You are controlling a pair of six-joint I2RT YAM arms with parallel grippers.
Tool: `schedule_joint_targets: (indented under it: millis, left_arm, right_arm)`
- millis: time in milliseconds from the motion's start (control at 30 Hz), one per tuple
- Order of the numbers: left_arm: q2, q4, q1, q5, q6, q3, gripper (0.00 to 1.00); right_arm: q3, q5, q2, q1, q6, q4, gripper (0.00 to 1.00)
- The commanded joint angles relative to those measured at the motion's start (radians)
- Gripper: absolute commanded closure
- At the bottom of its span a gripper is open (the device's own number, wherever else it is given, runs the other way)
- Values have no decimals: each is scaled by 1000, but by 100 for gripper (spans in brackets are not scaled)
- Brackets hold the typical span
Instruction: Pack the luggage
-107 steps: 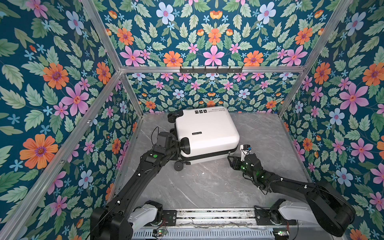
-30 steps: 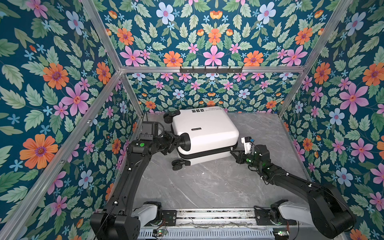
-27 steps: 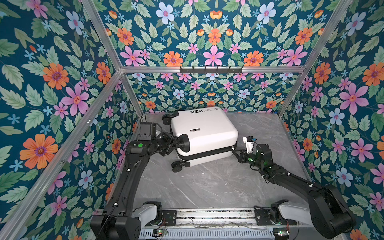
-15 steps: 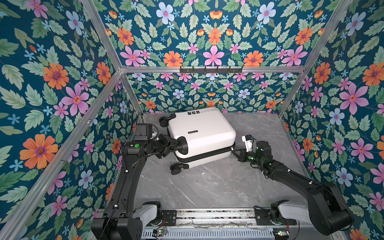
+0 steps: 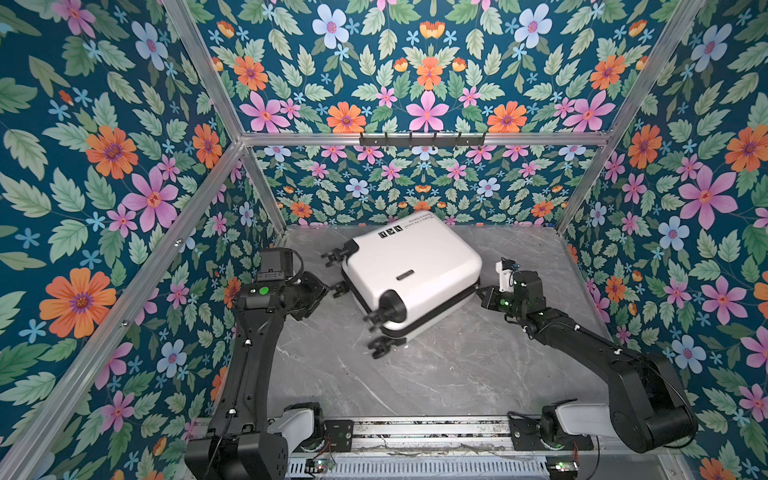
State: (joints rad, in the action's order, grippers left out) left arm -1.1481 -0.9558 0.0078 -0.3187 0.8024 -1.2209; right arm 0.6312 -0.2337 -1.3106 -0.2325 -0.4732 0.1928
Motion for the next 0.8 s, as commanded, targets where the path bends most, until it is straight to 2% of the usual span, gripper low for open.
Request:
schedule_joint_targets:
  millis: [0, 133, 167, 200, 233, 333, 533, 600, 700, 767]
  left_arm:
    - [-17, -1, 0, 102, -53, -10, 100]
    - [-44, 24, -1, 97, -52, -31, 100]
    - [-52, 23, -1, 86, -52, -40, 95]
    - [-62, 11, -3, 64, -55, -52, 79]
    - [-73, -22, -13, 55, -59, -71, 67]
    - [-86, -124, -135, 120, -95, -158, 51]
    - [-202, -408, -433, 229, -153, -468, 48]
    - [-239, -464, -476, 176, -129, -542, 48]
    - [-239, -471, -582, 131, -21, -505, 48]
    - [-195, -354, -663, 71, 62, -394, 48]
  right_arm:
    - [-37, 26, 57, -4, 39, 101, 100]
    - [-79, -71, 114, -21, 33, 83, 100]
    - [-89, -74, 129, -35, 33, 77, 100]
    - [-102, -68, 146, -52, 35, 67, 100]
    - [-111, -54, 162, -75, 38, 46, 100]
    - [-142, -15, 206, -117, 19, 13, 100]
    - [-190, 25, 277, -130, -98, -37, 100]
    - [-193, 30, 286, -140, -134, -49, 100]
    - [-197, 40, 283, -175, -201, -44, 100]
    - [-188, 80, 277, -240, -213, -39, 100]
